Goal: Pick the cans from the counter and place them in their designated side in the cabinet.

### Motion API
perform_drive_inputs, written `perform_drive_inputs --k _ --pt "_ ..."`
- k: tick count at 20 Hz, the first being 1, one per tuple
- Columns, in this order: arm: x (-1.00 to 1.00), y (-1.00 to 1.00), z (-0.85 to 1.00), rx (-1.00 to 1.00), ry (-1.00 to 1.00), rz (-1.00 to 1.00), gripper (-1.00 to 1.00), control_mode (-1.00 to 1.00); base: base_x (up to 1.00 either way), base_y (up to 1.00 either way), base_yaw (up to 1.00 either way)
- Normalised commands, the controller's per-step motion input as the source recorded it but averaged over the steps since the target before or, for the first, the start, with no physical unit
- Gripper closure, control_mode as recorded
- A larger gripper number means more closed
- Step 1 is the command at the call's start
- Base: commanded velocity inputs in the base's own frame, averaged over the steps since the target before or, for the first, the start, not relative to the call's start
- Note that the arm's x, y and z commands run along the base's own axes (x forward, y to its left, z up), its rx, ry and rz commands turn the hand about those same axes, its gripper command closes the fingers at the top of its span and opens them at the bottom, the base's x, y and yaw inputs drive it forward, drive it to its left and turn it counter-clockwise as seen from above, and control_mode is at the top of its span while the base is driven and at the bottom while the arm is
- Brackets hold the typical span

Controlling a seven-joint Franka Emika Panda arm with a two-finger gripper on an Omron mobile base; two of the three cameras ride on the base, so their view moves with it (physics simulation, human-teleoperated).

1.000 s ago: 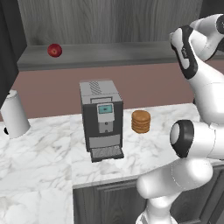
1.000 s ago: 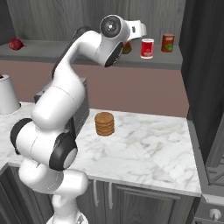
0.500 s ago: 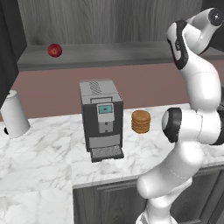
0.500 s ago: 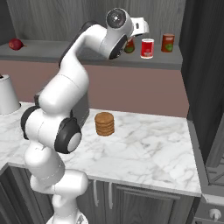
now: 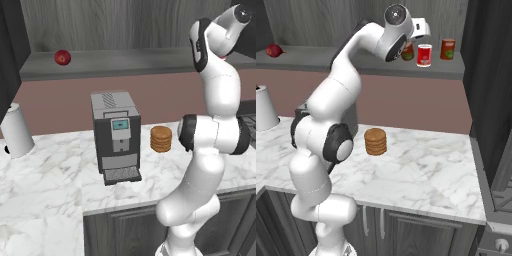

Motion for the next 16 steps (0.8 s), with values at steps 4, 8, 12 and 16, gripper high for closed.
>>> perform_drive_inputs --k 4,8,12,16 --pt "0.15 0.00 -0.21 -0.04 0.03 0.01 1.00 -1.00 0.00 0.00 0.00" --pt "0.12 0.00 -0.20 -0.04 0.01 0.02 1.00 -1.00 0.00 0.00 0.00" --pt "0.10 0.00 -0.23 -0.04 0.00 0.02 1.00 -1.00 0.00 0.00 0.00" --pt "0.08 0.00 -0.25 -0.04 0.00 0.02 1.00 -1.00 0.00 0.00 0.00"
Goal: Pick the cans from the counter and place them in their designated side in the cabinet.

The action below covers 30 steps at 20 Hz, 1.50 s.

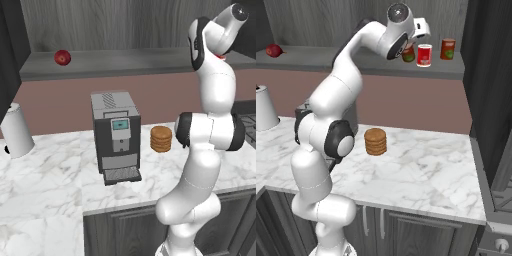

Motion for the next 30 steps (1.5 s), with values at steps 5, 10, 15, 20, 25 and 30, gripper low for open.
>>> perform_drive_inputs --k 5,10,15,20,25,30 --pt "0.07 -0.02 -0.21 -0.04 0.00 0.02 -1.00 -1.00 0.00 0.00 0.00" --pt "0.12 -0.05 -0.03 -0.03 -0.05 0.04 -1.00 -1.00 0.00 0.00 0.00" --pt "0.20 -0.03 0.00 -0.02 -0.08 0.04 -1.00 -1.00 0.00 0.00 0.00" --pt "0.22 -0.12 0.00 -0.03 -0.14 0.05 -1.00 -1.00 0.00 0.00 0.00" --pt "0.07 -0.13 0.09 -0.04 -0.18 0.05 -1.00 -1.00 0.00 0.00 0.00" --pt "-0.02 0.00 0.22 -0.02 -0.16 0.06 -1.00 -1.00 0.00 0.00 0.00"
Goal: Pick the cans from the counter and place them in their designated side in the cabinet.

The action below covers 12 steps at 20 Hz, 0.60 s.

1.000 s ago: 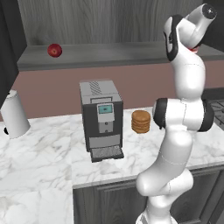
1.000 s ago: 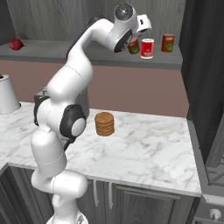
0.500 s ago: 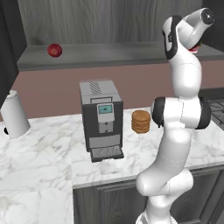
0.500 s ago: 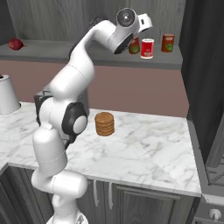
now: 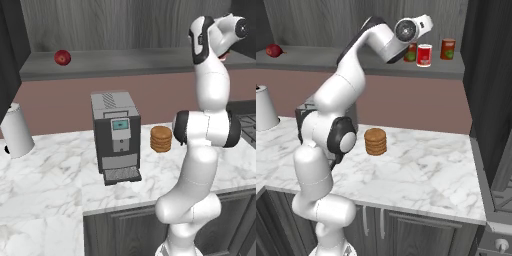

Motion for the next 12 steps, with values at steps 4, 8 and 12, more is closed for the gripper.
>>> perform_drive_inputs --k 4,8,12 --pt "-0.47 0.01 0.19 -0.03 -0.11 0.06 -1.00 -1.00 0.00 0.00 0.00" --pt "-0.77 0.19 0.01 -0.05 -0.08 0.03 -1.00 -1.00 0.00 0.00 0.00" --pt "-0.88 0.41 0.00 -0.05 -0.07 0.01 -1.00 -1.00 0.00 0.00 0.00"
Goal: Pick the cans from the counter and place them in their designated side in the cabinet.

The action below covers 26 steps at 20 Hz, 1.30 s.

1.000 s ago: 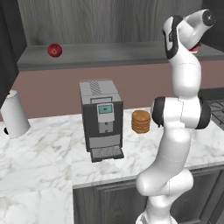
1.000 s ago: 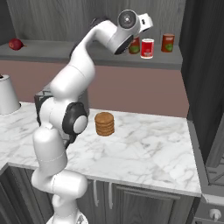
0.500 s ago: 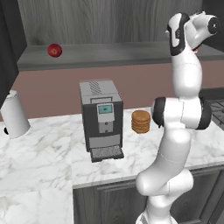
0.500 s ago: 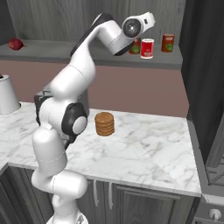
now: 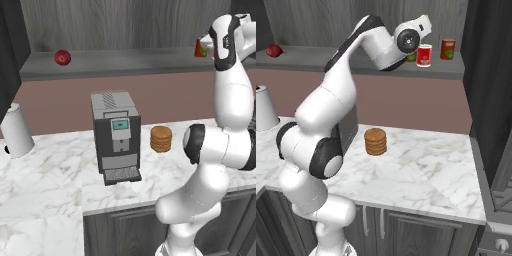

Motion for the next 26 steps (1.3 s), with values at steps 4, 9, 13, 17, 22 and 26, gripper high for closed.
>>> perform_drive_inputs --k 4,9,13,17,22,26 --pt "-0.93 0.47 0.00 -0.06 -0.05 0.01 -1.00 -1.00 0.00 0.00 0.00" --pt "-0.92 0.47 0.00 -0.07 -0.04 0.00 -1.00 -1.00 0.00 0.00 0.00" --pt "-0.88 0.38 0.00 -0.09 0.00 0.02 -1.00 -1.00 0.00 0.00 0.00" --pt "-0.84 0.30 -0.03 -0.10 0.03 0.04 -1.00 -1.00 0.00 0.00 0.00" --pt "-0.88 0.22 -0.07 -0.12 0.08 0.06 -1.00 -1.00 0.00 0.00 0.00" --pt "-0.92 0.23 -0.15 -0.13 0.09 0.06 -1.00 -1.00 0.00 0.00 0.00"
